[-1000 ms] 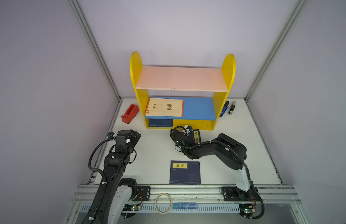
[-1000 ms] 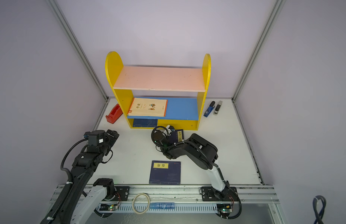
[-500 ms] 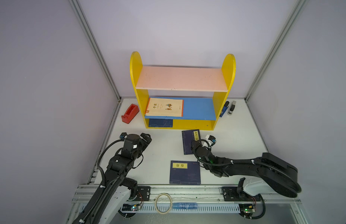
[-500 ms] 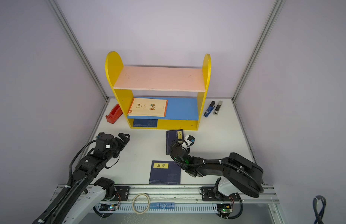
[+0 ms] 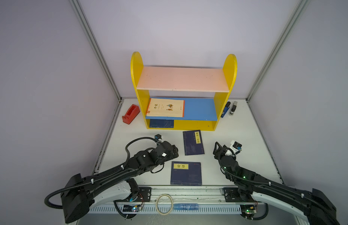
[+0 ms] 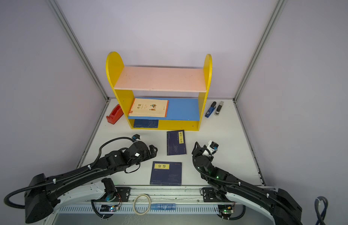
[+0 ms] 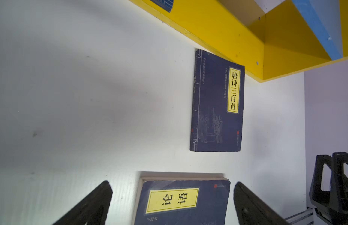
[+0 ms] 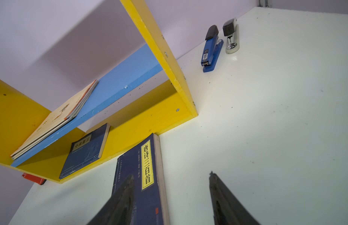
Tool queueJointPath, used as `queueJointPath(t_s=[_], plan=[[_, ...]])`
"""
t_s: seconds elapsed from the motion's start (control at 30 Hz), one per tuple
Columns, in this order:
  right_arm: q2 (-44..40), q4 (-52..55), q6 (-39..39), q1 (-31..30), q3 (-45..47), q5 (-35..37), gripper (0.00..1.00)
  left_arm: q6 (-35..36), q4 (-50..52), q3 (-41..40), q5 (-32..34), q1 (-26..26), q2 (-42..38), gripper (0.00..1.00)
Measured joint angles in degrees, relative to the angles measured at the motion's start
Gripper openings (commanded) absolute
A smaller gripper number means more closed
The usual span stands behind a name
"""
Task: Stacking books/files
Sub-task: Pick up the book at the center of the table.
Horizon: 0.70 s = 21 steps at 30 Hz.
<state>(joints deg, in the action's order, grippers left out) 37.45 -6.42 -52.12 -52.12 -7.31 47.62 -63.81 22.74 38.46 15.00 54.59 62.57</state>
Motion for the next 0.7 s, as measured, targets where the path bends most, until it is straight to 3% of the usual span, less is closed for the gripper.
queueJointPath(t_s=[0.1, 0.23, 0.7], plan=[[-3.15, 0.04, 2.38, 1.18, 1.44, -2.25, 0.62, 0.2, -1.38, 3.13, 0.28, 1.49, 6.82, 1.0], [-0.33, -0.57, 4.46, 2.75, 1.14, -5.09, 0.64, 0.17, -4.07, 5.38, -1.11, 1.77, 14.12, 1.0], [42.07, -10.03, 7.54, 8.66, -15.54, -27.15, 0.64, -0.24, -9.22, 10.36, -8.09, -1.33, 30.77, 0.95]])
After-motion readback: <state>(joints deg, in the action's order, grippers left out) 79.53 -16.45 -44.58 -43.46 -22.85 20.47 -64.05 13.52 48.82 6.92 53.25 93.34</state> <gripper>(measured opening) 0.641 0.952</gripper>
